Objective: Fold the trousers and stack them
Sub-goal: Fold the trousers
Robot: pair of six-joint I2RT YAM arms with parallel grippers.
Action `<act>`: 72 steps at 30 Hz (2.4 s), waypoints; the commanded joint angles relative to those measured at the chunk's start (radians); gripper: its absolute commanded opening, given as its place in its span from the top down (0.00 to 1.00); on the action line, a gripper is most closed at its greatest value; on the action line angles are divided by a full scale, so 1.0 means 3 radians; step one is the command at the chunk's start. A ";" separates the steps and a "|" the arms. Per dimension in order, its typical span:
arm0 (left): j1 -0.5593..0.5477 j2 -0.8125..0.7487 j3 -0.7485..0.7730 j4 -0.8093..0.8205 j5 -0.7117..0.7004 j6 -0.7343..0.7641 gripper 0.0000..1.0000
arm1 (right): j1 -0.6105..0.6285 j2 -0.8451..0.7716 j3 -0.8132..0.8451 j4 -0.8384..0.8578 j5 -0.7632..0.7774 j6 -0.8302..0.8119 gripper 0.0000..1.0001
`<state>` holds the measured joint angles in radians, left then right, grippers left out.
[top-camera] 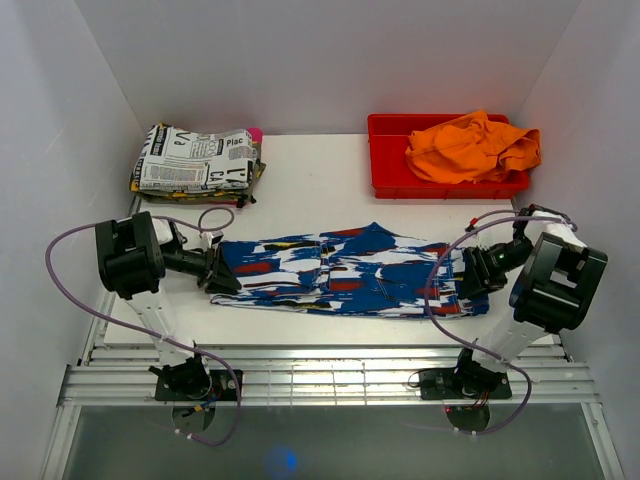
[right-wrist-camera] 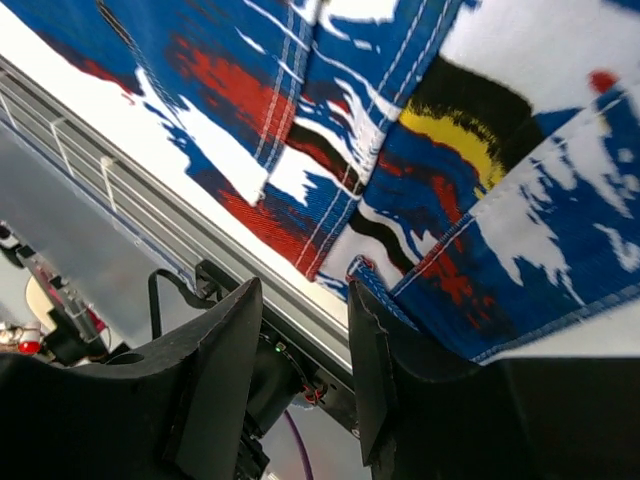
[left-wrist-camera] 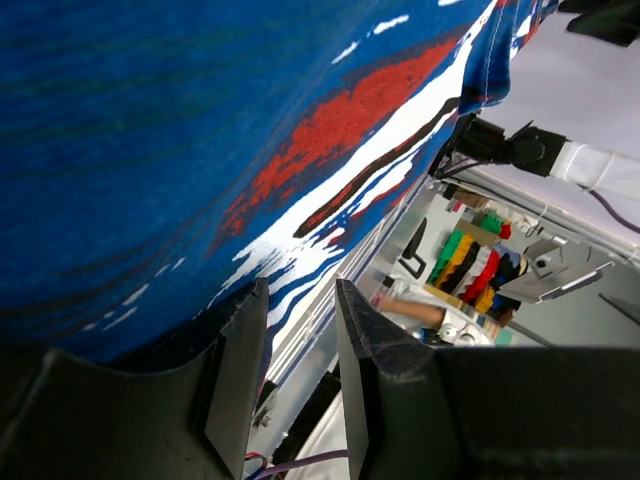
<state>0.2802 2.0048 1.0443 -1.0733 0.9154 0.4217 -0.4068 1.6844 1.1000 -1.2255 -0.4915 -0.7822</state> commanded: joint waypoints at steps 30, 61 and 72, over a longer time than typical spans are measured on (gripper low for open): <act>0.0508 -0.1237 0.1208 -0.0303 -0.0760 -0.0086 0.17 | 0.2808 0.0888 0.1451 0.2208 -0.0975 0.2744 0.59; 0.0569 -0.1539 0.0697 -0.0176 -0.0786 -0.0076 0.16 | 0.3412 0.1447 0.1176 0.2459 -0.0673 0.3246 0.27; 0.0595 -0.1641 0.0564 -0.0196 -0.0801 -0.0046 0.16 | 0.3437 0.1498 0.1298 0.2505 -0.0990 0.3313 0.43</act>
<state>0.4507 1.5784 1.2201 -1.1339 0.6678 0.3885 0.6067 2.1338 1.4631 -0.4793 -0.7486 0.2031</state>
